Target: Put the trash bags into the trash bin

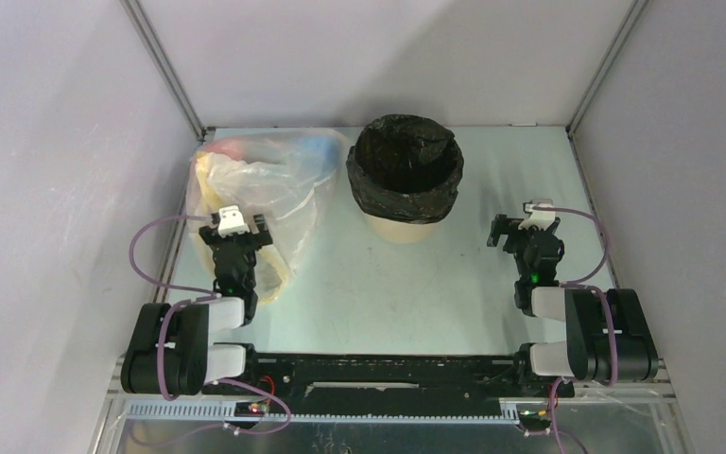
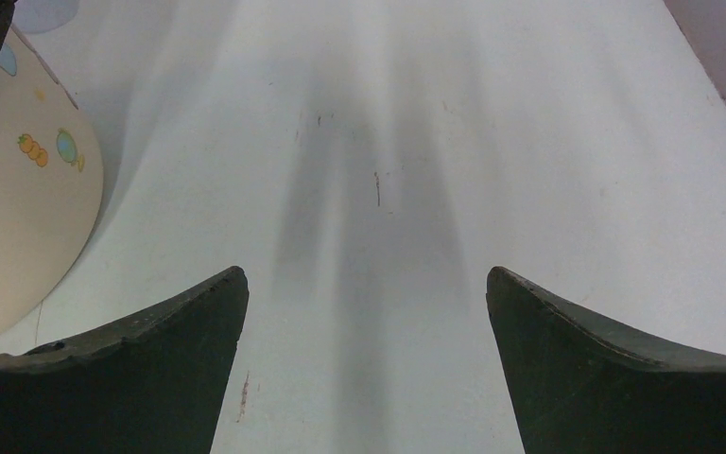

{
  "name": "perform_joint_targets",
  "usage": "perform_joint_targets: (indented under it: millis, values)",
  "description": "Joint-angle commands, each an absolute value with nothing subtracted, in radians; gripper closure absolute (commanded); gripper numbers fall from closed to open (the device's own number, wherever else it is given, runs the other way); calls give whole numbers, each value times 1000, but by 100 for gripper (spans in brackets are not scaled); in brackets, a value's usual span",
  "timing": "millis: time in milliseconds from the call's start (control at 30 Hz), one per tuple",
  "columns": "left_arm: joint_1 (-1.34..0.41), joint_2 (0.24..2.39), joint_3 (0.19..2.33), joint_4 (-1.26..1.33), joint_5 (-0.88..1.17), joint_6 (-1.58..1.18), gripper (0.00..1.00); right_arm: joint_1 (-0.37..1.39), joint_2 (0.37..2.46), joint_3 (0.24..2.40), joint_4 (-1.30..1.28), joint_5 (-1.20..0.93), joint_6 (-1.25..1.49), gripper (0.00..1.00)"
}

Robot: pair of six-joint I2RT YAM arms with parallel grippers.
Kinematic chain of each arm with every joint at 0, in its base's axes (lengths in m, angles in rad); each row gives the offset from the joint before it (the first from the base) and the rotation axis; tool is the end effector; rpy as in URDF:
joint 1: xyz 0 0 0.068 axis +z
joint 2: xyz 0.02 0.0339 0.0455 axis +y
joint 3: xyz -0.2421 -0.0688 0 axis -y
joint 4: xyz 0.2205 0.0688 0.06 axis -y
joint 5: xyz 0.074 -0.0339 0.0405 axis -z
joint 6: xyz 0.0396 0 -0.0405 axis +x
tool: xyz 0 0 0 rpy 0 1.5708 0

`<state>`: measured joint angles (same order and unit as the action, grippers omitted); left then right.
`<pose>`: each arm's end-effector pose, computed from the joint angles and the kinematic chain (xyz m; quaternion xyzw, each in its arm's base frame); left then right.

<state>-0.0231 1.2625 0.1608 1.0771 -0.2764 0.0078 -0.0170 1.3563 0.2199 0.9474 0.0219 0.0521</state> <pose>0.2120 0.0059 0.1719 -0.0852 0.7103 0.0933 0.6924 0.2272 -0.0047 0.1539 0.0336 0.7699 0.0027 0.6372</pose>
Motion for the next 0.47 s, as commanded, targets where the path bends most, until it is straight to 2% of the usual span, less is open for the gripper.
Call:
perform_joint_targets:
  millis: [0,433]
  values:
    - [-14,1259,179,1085,-301,5,0,-22,1358,252,971,14,49,0]
    - [-11,1261,182,1081,-295,5,0,-22,1358,252,970,13,48,0]
